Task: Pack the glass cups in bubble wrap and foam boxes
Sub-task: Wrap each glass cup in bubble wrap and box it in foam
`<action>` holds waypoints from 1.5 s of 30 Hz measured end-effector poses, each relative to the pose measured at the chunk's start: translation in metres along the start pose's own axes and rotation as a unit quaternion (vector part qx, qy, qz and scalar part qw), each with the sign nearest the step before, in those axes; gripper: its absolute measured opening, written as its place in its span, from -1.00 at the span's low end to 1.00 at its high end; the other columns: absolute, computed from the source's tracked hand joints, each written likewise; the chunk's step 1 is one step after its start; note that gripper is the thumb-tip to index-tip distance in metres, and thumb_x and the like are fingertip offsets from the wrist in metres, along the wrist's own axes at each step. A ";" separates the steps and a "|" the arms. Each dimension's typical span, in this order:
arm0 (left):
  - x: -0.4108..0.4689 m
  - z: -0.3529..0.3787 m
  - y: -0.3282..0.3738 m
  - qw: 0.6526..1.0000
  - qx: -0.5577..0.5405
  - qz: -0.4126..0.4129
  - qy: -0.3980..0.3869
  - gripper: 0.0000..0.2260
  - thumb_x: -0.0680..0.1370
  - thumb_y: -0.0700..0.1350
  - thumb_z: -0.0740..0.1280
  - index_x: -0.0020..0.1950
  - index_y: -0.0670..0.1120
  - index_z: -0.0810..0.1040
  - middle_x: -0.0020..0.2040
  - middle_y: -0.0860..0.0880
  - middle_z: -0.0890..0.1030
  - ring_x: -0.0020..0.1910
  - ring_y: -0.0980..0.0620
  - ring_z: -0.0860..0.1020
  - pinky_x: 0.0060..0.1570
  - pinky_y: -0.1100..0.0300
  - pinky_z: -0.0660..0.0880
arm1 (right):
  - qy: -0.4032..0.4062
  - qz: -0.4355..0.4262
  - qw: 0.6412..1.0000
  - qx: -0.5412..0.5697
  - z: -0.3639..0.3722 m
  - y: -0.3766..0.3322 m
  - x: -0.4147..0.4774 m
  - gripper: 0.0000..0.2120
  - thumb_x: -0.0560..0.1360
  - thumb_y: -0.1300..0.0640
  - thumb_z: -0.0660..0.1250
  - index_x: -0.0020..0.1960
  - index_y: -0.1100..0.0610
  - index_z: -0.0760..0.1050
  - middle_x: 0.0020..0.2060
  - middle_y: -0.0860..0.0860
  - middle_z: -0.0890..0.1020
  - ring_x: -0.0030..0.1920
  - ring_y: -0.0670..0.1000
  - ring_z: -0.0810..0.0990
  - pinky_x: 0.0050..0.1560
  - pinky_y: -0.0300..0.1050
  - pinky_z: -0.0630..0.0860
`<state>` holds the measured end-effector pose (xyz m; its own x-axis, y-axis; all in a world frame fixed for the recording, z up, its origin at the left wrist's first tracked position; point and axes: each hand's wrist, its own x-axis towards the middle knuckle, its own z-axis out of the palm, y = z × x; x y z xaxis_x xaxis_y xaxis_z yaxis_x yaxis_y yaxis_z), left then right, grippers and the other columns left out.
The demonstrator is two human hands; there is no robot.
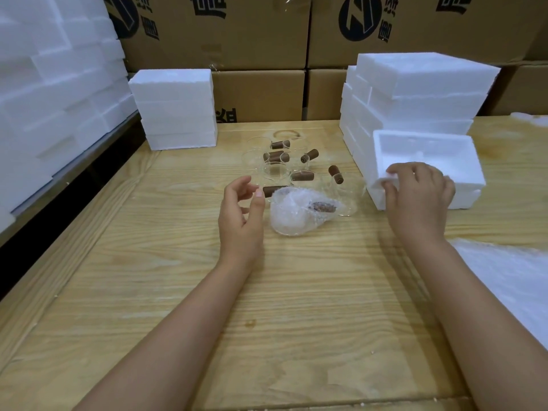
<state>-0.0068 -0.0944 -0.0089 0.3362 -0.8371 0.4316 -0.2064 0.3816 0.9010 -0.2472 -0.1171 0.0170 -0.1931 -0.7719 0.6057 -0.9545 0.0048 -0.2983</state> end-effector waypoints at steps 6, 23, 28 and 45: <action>-0.005 -0.001 0.023 0.992 -0.104 0.061 -0.035 -0.68 0.48 0.13 0.21 0.20 0.07 0.39 0.05 -0.04 0.56 -0.08 0.01 0.57 -0.14 0.14 0.50 | 0.105 -0.308 0.940 0.103 -0.022 -0.045 -0.022 -0.90 0.42 0.34 0.40 -0.07 0.29 0.62 -0.16 0.23 0.60 -0.11 0.27 0.60 0.13 0.28 0.43; 0.015 -0.026 0.031 0.947 -0.171 -0.132 -0.239 -0.85 0.43 -0.06 0.27 -0.07 -0.11 0.50 -0.21 0.04 0.59 -0.24 0.09 0.59 -0.28 0.27 0.50 | -0.216 0.121 0.858 0.451 -0.058 -0.027 -0.017 -0.65 0.52 -0.14 0.28 0.29 -0.11 0.41 0.16 -0.10 0.54 -0.03 -0.16 0.55 -0.12 -0.26 0.47; 0.016 -0.038 0.023 0.923 -0.064 -0.165 -0.343 -0.66 0.33 0.07 0.36 -0.02 -0.12 0.49 -0.17 -0.07 0.53 -0.23 0.01 0.53 -0.26 0.15 0.38 | -0.298 0.110 0.801 0.507 -0.039 -0.010 -0.021 -0.78 0.55 0.15 0.28 -0.22 0.01 0.62 -0.29 -0.12 0.65 -0.30 -0.16 0.58 -0.34 -0.36 0.48; 0.022 -0.053 0.020 0.878 0.079 -0.162 -0.444 -0.74 0.39 -0.05 0.42 0.05 -0.10 0.61 -0.04 0.08 0.65 -0.08 0.17 0.59 -0.16 0.38 0.47 | -0.339 0.098 0.862 0.364 -0.009 -0.004 -0.029 -0.72 0.37 -0.21 0.41 -0.29 -0.01 0.58 -0.36 -0.08 0.63 -0.33 -0.13 0.57 -0.24 -0.14 0.45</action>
<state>0.0449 -0.0850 0.0208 -0.4331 -0.8940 -0.1145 -0.3809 0.0665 0.9222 -0.2398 -0.0891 0.0071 0.0792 -0.9968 -0.0059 -0.4759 -0.0326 -0.8789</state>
